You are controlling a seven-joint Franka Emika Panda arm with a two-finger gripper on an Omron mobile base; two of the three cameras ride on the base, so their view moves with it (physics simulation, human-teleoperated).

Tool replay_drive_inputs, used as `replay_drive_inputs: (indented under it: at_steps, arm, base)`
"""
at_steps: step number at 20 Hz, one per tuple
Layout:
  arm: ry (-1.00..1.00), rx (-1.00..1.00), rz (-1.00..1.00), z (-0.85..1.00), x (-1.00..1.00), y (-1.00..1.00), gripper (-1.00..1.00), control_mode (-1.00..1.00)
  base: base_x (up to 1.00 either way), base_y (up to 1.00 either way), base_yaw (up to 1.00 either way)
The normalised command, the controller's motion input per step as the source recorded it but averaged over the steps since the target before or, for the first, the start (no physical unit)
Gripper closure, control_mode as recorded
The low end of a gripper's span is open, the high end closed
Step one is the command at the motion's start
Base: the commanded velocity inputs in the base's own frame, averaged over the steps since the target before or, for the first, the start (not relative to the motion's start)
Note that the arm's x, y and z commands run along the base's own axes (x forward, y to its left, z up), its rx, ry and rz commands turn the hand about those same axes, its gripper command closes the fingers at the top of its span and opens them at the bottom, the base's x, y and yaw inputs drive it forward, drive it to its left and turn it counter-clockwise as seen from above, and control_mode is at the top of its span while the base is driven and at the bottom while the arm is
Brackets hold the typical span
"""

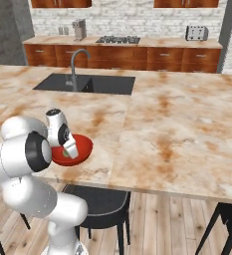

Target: There is a bowl on the dining counter. Grab a lemon wedge from the fridge and place it in the bowl. Then get the liquor bottle and glass cup from the cabinet and place them next to the bowl.

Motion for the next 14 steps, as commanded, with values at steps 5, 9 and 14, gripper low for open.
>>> replay_drive_inputs:
  at_steps: [5,9,14]
  arm:
    - [-0.06,0.01,-0.01,0.12,-0.29,-0.01,-1.0,-1.0]
    - [-0.14,0.0,-0.01,0.58,-0.65,-0.13,-1.0,-1.0]
    - [-0.2,0.02,0.0,0.95,-0.86,-0.26,-1.0,-1.0]
  base:
    - [0.0,0.0,0.0]
    - [0.0,0.0,0.0]
    - [0.0,0.0,0.0]
